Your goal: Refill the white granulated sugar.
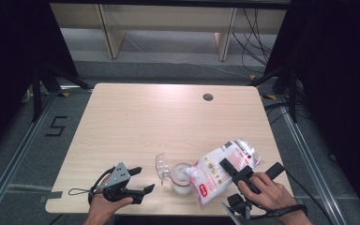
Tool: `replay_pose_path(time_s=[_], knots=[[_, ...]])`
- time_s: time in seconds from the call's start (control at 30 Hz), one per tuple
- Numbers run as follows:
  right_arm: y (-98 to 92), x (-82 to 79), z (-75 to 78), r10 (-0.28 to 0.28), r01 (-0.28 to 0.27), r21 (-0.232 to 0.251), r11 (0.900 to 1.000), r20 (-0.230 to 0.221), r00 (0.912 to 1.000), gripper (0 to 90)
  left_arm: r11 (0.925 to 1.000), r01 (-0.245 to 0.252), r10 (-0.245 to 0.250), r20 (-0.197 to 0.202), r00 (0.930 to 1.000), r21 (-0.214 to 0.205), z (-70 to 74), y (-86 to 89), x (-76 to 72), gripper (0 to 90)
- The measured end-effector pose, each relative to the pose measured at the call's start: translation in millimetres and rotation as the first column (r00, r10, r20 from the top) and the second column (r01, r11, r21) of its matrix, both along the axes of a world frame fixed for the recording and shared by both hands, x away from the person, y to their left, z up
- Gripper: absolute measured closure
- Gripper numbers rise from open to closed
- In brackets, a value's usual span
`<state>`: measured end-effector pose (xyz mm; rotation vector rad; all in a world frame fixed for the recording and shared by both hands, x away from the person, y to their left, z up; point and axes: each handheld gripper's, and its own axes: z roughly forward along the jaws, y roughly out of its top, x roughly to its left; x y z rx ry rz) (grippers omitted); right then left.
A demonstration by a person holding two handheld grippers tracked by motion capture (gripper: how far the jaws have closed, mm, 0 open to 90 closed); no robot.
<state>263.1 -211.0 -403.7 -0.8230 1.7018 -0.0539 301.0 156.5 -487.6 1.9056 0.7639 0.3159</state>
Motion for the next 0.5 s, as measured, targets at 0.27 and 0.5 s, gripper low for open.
replay_pose_path(time_s=[0.27, 0.5], knots=[[-1.8, 2.3, -0.6, 0.010, -0.009, 0.033, 0.9994, -0.024, 0.9997, 75.8, 1.0000, -0.006, 0.006, -0.007, 1.0000, -0.005, -0.2, -0.4, -0.4, 21.7], [-3.4, 3.1, -1.3, 0.004, -0.003, 0.037, 0.9993, -0.027, 0.9996, 75.8, 0.9999, -0.009, 0.009, -0.011, 0.9999, -0.010, -0.5, -0.7, -0.5, 21.8]])
